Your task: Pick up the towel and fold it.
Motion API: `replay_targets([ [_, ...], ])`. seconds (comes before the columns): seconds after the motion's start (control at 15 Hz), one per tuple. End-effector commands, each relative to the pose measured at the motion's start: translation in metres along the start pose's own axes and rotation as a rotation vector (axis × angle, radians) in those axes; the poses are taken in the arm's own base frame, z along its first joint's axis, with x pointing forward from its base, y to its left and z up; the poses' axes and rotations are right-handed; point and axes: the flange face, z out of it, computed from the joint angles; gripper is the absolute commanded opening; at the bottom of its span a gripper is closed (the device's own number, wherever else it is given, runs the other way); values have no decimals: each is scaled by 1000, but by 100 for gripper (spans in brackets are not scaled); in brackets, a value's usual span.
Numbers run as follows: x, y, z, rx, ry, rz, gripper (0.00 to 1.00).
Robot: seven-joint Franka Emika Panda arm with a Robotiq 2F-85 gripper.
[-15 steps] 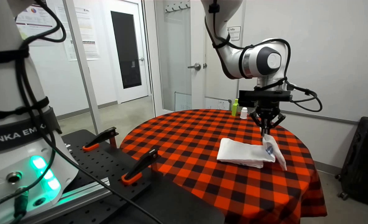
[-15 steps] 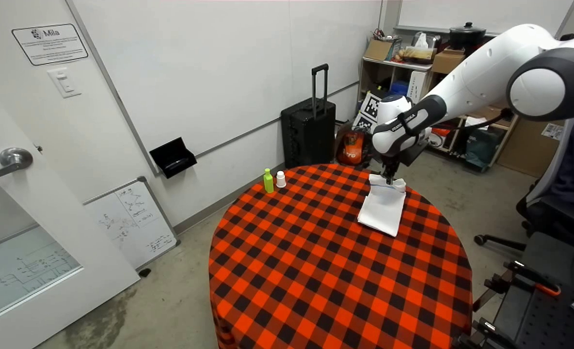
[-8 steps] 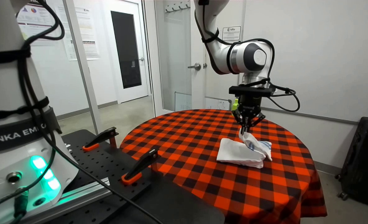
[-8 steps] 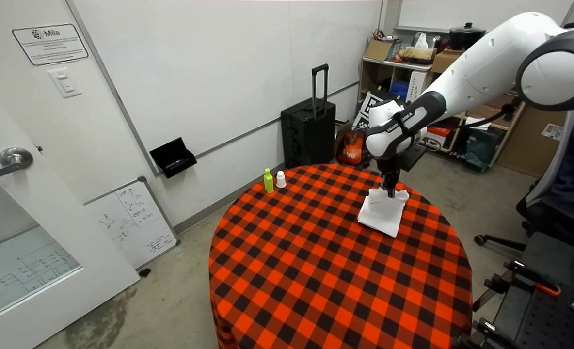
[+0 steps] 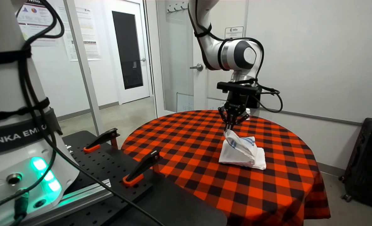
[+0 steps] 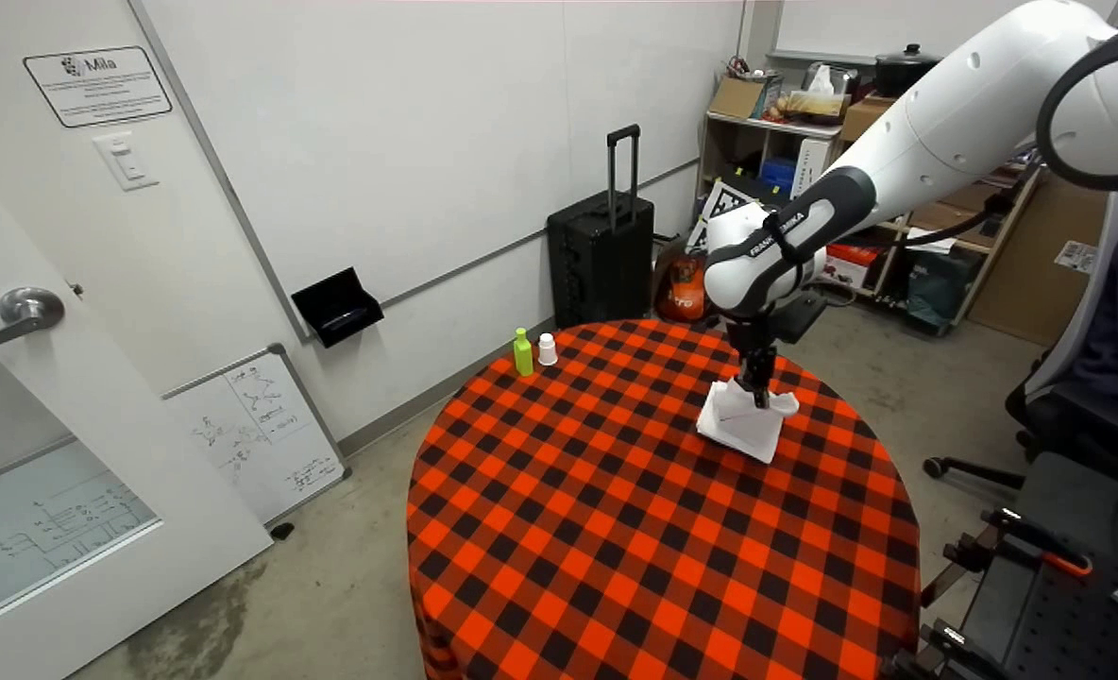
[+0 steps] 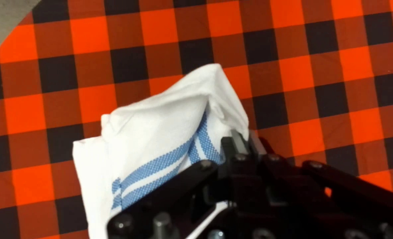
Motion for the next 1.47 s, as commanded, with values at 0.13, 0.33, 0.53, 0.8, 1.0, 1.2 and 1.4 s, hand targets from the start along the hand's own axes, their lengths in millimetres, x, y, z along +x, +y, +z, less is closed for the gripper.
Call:
replay_targets([
  [0.13,9,-25,-2,57,44,-3,1],
  [0.33,12,-21,3,52,65,6,30],
  [0.53,11,-14,9,42,73,5,40],
  [0.8,6,-7,17,23,83,-1,68],
  [1.0,4,-2,17,21,90,16,89],
  [1.2,-1,13,4,33,98,45,100],
  [1.4,-15,33,-20,56,115,75,100],
])
